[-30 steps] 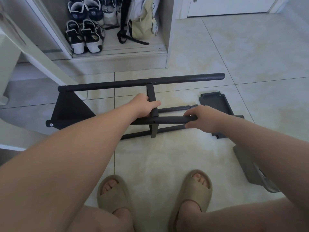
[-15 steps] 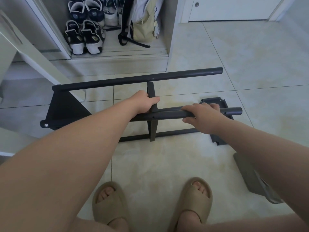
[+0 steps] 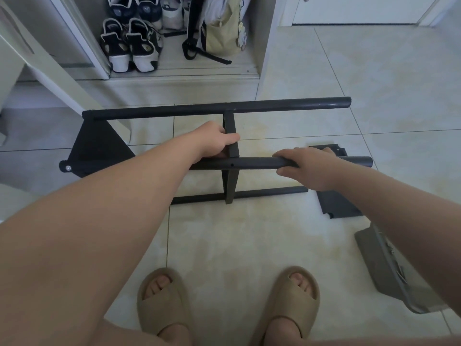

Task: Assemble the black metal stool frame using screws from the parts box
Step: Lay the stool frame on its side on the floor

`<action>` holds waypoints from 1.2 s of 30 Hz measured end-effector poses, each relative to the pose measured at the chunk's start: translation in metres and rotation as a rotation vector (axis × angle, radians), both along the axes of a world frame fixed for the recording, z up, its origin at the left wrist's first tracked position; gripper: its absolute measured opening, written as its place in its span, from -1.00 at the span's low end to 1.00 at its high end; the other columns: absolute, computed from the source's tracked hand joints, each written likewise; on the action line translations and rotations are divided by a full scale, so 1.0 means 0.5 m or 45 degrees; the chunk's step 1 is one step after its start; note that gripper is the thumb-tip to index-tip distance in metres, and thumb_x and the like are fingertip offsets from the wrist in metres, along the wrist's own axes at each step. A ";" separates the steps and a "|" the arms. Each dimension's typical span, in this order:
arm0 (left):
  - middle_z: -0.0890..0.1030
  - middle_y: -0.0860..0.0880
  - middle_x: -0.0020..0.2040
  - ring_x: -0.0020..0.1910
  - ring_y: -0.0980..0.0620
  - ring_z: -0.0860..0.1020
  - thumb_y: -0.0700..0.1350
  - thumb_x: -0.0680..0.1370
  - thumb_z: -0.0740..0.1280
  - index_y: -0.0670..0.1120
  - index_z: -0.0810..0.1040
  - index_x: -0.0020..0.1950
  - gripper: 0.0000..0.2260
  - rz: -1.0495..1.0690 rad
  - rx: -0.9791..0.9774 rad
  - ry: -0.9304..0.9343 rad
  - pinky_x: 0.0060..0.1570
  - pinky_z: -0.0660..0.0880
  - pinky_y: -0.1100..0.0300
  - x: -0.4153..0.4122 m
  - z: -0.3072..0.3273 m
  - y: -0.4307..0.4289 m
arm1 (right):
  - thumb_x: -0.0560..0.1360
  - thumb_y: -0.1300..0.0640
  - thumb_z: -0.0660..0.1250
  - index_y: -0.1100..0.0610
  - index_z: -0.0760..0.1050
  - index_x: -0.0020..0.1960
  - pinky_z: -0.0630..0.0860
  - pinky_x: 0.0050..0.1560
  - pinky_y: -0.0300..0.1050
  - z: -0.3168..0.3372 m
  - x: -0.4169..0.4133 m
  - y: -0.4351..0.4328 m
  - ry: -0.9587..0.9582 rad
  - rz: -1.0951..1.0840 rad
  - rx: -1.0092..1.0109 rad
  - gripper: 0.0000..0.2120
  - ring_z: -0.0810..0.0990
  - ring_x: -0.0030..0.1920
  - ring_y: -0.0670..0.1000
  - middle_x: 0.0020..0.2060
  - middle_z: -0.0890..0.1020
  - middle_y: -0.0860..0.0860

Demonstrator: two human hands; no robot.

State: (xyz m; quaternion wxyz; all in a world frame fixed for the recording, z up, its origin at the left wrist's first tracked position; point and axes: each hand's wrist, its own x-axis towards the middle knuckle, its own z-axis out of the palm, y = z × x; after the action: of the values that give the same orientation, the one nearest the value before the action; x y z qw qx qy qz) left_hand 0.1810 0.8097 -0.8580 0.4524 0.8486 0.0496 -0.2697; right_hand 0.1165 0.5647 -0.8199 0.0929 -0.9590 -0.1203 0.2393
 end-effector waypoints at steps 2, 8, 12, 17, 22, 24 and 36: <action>0.72 0.01 -0.21 -0.19 -0.01 0.69 0.10 0.59 0.35 -0.11 0.63 -0.03 -0.73 -0.021 -0.014 -0.011 0.11 0.57 0.00 0.000 -0.004 0.001 | 0.67 -0.11 0.16 -0.13 0.45 0.19 0.25 0.08 0.01 0.000 -0.006 -0.002 0.022 -0.010 0.041 -0.84 0.48 -0.20 -0.09 -0.28 0.52 -0.11; 0.69 -0.01 -0.15 -0.17 -0.02 0.65 0.13 0.59 0.34 -0.02 0.59 -0.10 -0.76 -0.025 -0.012 -0.072 -0.05 0.54 0.08 -0.010 -0.014 -0.003 | 0.66 -0.10 0.21 -0.14 0.40 0.08 0.25 0.00 -0.05 -0.001 -0.015 -0.001 0.023 -0.025 0.051 -0.93 0.44 -0.25 -0.14 -0.28 0.51 -0.11; 0.69 0.04 -0.22 -0.23 0.03 0.66 0.11 0.60 0.34 -0.02 0.58 -0.11 -0.78 -0.026 -0.027 -0.055 -0.06 0.55 0.09 -0.011 -0.006 -0.004 | 0.64 -0.08 0.26 -0.08 0.47 0.09 0.29 -0.18 -0.07 0.009 -0.017 0.000 0.087 -0.043 0.096 -0.90 0.47 -0.26 -0.06 -0.29 0.51 -0.07; 0.68 0.16 -0.36 -0.41 0.20 0.64 0.07 0.62 0.33 -0.01 0.57 -0.06 -0.82 -0.036 -0.098 -0.022 -0.23 0.45 0.19 -0.011 0.016 0.004 | 0.62 -0.07 0.30 -0.06 0.51 0.06 0.37 -0.24 -0.13 0.034 -0.005 0.000 0.103 -0.017 0.134 -0.90 0.51 -0.22 -0.05 -0.21 0.55 -0.05; 0.69 0.15 -0.33 -0.40 0.22 0.63 0.05 0.63 0.32 0.00 0.57 -0.04 -0.85 -0.033 -0.134 -0.016 -0.29 0.44 0.25 -0.016 0.030 0.013 | 0.62 -0.07 0.30 -0.07 0.49 -0.01 0.33 -0.25 -0.12 0.038 -0.008 0.005 0.041 0.004 0.118 -0.91 0.49 -0.20 -0.08 -0.22 0.54 -0.07; 0.69 0.12 -0.32 -0.37 0.20 0.65 0.02 0.63 0.33 -0.03 0.57 -0.04 -0.86 -0.010 -0.153 -0.027 -0.29 0.48 0.30 -0.021 0.027 0.010 | 0.62 -0.06 0.29 -0.05 0.50 0.03 0.28 -0.29 -0.14 0.034 -0.013 0.006 0.027 0.006 0.105 -0.90 0.46 -0.22 -0.11 -0.24 0.51 -0.09; 0.72 -0.11 -0.04 -0.15 -0.06 0.73 -0.03 0.65 0.31 -0.08 0.54 0.20 -0.82 0.151 -0.317 0.056 -0.28 0.64 0.09 -0.044 0.017 -0.006 | 0.60 -0.05 0.36 -0.12 0.41 -0.20 0.36 -0.26 -0.10 0.024 -0.047 0.002 0.259 0.022 0.129 -0.77 0.49 -0.25 0.02 -0.29 0.50 -0.05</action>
State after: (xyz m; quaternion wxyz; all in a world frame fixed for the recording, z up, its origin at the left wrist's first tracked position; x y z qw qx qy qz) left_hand 0.1588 0.8066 -0.8493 0.5683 0.7753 0.0759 -0.2650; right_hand 0.0929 0.5658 -0.8078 0.1511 -0.9227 -0.1304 0.3299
